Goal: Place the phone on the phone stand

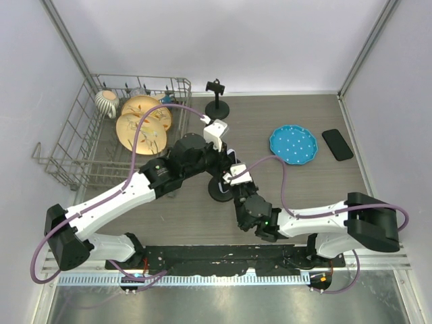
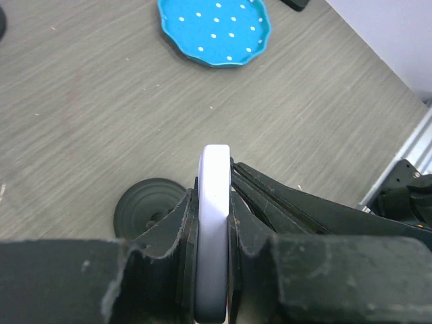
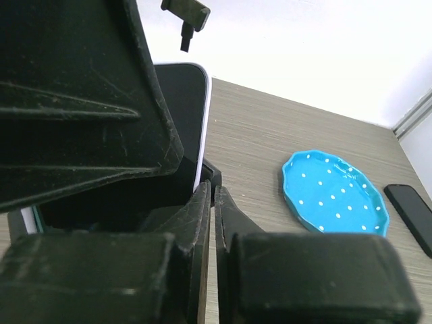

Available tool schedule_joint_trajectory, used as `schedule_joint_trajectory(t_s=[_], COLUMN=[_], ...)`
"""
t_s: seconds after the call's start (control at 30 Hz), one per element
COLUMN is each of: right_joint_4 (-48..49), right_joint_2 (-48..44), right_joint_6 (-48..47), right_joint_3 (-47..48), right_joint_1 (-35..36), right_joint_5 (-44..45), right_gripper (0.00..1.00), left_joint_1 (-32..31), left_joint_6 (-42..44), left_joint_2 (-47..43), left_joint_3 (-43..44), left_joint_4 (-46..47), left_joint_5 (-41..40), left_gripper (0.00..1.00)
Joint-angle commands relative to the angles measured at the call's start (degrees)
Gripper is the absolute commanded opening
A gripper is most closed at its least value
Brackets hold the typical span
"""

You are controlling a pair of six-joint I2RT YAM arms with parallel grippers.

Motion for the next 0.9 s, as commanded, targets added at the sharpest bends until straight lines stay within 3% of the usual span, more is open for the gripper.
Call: schedule_joint_trajectory(t_s=[0.0,0.1,0.2,0.23,0.43,0.5,0.53,0.6,0.63,0.67,0.77,0.87], right_joint_4=[6.9,2.3,-9.1,-17.6,-30.9,-37.2,-47.2,-52.6,-53.6,-53.6,-50.3,-41.7], right_joint_2=[-8.8,-10.0,-14.4,-15.3,-23.0,-24.2,-24.6,-26.0,-26.9,-28.6,-30.5,-29.9], right_joint_6=[2.0,6.0,14.6,17.7,26.2,31.1,33.1,36.4,36.7,36.7,36.5,38.8], right_joint_3=[0.8,2.5,5.6,6.7,8.4,10.3,11.8,13.6,12.9,10.9,6.5,1.7], right_joint_1=[5.6,7.1,7.6,7.6,7.6,5.4,0.2,-7.7,-11.1,-18.0,-28.0,-37.4], right_joint_5=[-1.2,-2.5,-5.4,-6.0,-7.9,-9.2,-12.4,-23.1,-33.5,-38.2,-57.4,-84.8], right_gripper=[0.01,0.01,0.01,0.01,0.01,0.01,0.01,0.06,0.07,0.07,0.11,0.34], left_joint_1=[4.7,4.7,4.7,4.8,4.8,4.7,4.8,4.8,4.7,4.8,5.9,8.1], left_joint_6=[2.4,1.9,2.8,3.3,3.5,3.6,3.5,4.2,4.8,5.4,6.2,6.3], left_joint_2=[3.9,4.3,5.1,5.3,6.1,5.5,5.2,3.8,3.1,1.5,-2.0,-4.5], left_joint_3=[-3.0,-3.6,-3.6,-3.6,-3.8,-4.1,-4.3,-4.6,-5.0,-5.2,-5.8,-6.5], left_joint_4=[-3.2,-2.3,-1.6,-1.3,-0.3,-0.3,-0.4,-0.3,-0.1,-0.1,-0.1,0.7], left_joint_5=[-19.1,-19.1,-18.3,-18.1,-15.4,-13.2,-12.3,-7.7,-5.3,-1.2,5.2,15.3], left_gripper=[0.00,0.00,0.00,0.00,0.00,0.00,0.00,0.00,0.00,0.00,0.00,0.00])
